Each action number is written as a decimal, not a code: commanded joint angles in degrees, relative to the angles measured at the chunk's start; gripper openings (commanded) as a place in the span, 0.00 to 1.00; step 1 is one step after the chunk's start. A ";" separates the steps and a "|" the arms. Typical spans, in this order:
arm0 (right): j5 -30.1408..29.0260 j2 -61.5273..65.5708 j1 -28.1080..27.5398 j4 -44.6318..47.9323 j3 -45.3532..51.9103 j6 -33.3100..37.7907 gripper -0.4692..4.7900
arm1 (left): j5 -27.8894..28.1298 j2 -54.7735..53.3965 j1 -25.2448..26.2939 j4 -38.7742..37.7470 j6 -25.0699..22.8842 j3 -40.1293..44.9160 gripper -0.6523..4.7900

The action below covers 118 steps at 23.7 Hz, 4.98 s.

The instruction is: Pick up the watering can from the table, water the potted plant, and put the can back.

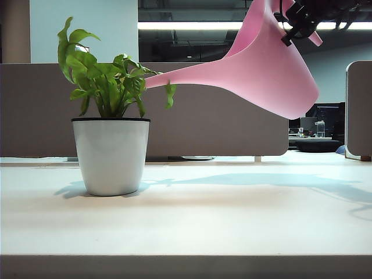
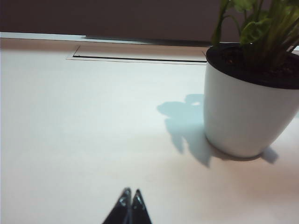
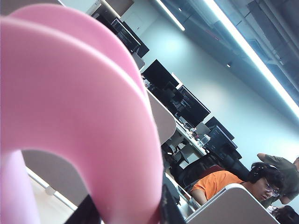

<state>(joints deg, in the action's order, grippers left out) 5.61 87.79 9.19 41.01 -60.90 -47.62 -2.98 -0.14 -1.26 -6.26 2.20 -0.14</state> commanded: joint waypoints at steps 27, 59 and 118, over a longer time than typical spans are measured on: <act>3.69 -1.64 0.35 -0.48 -2.75 16.65 0.25 | -0.26 -0.02 0.04 0.52 -0.02 -0.22 0.11; -9.86 4.85 -12.07 7.30 16.48 60.67 0.25 | -0.26 -0.02 0.04 -1.92 -0.02 -0.22 0.11; -6.27 -68.59 -2.93 -50.60 40.72 55.17 0.08 | -5.46 -0.02 0.02 -3.10 0.20 -0.31 0.11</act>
<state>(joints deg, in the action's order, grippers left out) -4.58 19.68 5.80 -7.42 -20.73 7.42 -7.81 -0.16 -1.26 -8.93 2.39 -0.21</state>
